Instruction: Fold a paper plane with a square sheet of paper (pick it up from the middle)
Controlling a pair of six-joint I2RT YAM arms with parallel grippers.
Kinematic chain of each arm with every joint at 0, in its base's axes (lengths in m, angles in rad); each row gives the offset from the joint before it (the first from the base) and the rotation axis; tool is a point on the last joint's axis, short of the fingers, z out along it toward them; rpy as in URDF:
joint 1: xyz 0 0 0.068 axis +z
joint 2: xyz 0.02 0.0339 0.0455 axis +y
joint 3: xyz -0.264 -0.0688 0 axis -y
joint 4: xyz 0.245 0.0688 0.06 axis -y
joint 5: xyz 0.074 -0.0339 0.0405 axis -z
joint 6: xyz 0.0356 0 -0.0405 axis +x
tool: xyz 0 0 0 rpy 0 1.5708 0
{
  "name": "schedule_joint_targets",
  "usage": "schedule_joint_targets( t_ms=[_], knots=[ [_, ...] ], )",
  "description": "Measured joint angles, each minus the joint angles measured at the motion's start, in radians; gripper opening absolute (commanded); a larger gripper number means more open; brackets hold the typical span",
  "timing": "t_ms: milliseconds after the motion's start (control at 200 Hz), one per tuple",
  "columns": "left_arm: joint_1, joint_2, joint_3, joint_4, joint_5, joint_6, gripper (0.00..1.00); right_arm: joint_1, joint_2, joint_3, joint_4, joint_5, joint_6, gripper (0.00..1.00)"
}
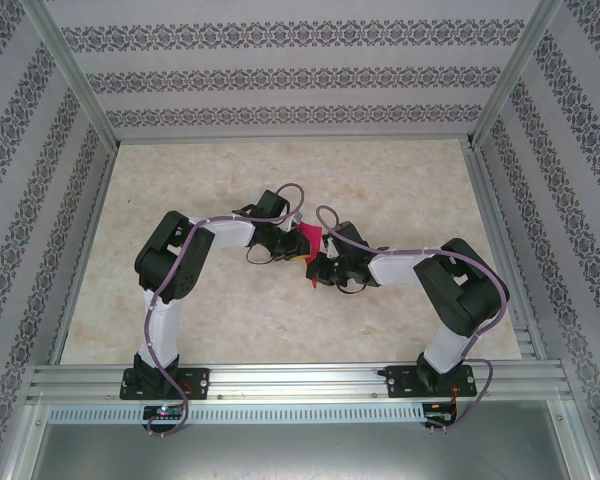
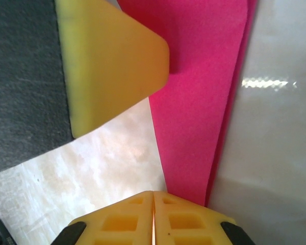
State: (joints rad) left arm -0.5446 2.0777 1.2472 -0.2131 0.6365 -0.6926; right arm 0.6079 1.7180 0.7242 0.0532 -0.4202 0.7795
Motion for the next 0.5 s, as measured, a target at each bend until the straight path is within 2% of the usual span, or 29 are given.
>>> schedule_joint_targets(
  t_ms=[315, 500],
  knots=[
    [0.000, -0.005, -0.010, 0.013, -0.011, -0.019, 0.16, 0.020, -0.009, 0.004, -0.051, -0.005, -0.069, 0.08],
    [0.000, -0.006, -0.010, 0.014, -0.014, -0.020, 0.16, 0.022, -0.087, -0.051, -0.130, -0.016, -0.099, 0.09]
  ],
)
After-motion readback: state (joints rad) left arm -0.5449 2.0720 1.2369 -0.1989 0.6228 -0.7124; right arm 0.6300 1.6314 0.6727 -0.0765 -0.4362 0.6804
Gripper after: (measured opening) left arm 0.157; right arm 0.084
